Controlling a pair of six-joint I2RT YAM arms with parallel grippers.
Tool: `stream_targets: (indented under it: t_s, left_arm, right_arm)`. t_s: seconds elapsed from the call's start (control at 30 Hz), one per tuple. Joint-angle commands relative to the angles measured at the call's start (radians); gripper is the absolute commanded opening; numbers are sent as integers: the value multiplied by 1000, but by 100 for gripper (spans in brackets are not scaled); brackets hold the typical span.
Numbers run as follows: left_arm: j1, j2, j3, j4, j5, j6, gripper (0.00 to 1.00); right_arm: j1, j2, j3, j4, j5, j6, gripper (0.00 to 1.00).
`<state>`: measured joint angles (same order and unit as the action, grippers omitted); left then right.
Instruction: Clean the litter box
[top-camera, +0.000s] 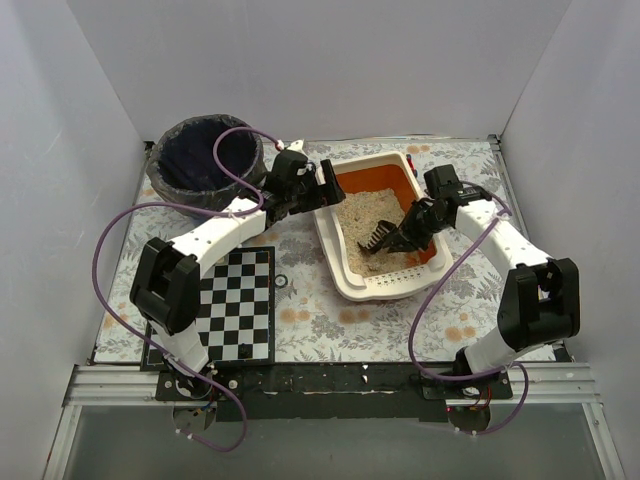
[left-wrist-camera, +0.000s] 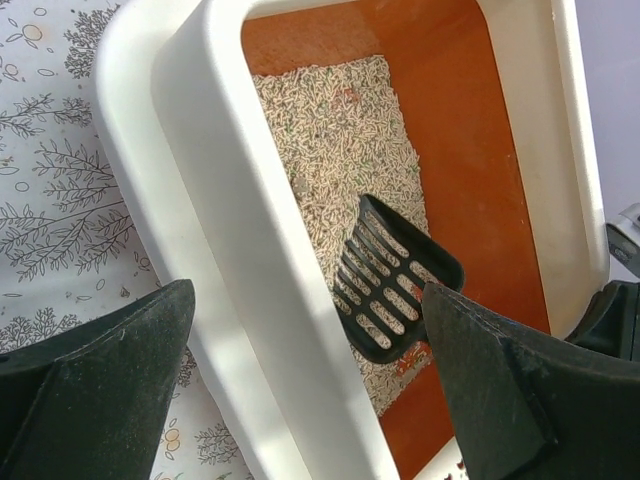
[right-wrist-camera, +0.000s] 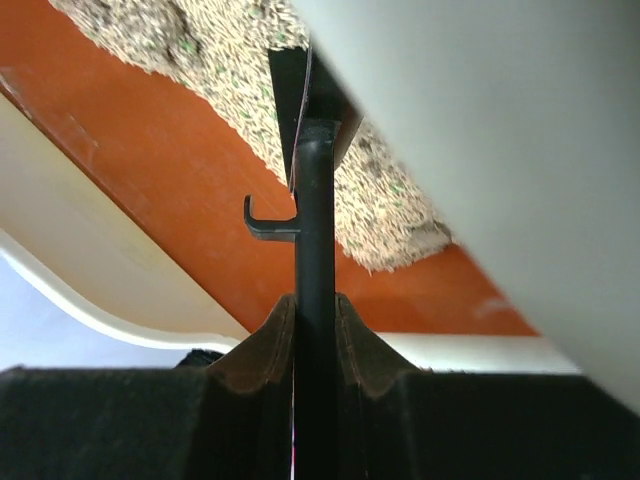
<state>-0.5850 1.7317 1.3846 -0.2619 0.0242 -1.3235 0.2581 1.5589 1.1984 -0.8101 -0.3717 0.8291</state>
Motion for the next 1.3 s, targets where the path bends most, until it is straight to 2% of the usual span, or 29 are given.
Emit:
stream_targets:
  t_s: [0.0, 0.2, 0.43, 0.57, 0.73, 0.9, 1.0, 1.17, 1.27]
  left_arm:
    - [-3, 3, 22, 1, 29, 6, 98]
    - [-3, 29, 53, -26, 26, 3, 98]
    - [-3, 61, 97, -75, 10, 0, 98]
    - [-3, 40, 103, -97, -10, 9, 98]
    - [-3, -7, 103, -108, -56, 12, 98]
    - [-4, 17, 105, -109, -44, 3, 98]
    - [-4, 67, 148, -109, -24, 15, 98]
    - [-4, 141, 218, -148, 48, 59, 85]
    - [-4, 155, 218, -174, 60, 95, 74]
  right_arm:
    - [20, 99, -92, 187, 117, 65, 1]
    - [30, 210, -109, 281, 41, 88, 1]
    - [59, 303, 13, 189, 36, 13, 1]
    - [58, 231, 15, 122, 164, -15, 1]
    - [59, 118, -23, 45, 252, -67, 1]
    - [82, 4, -36, -18, 405, -131, 1]
    - [113, -29, -42, -21, 389, -176, 1]
    - [211, -8, -7, -110, 563, -188, 1]
    - [259, 18, 32, -133, 619, -225, 1]
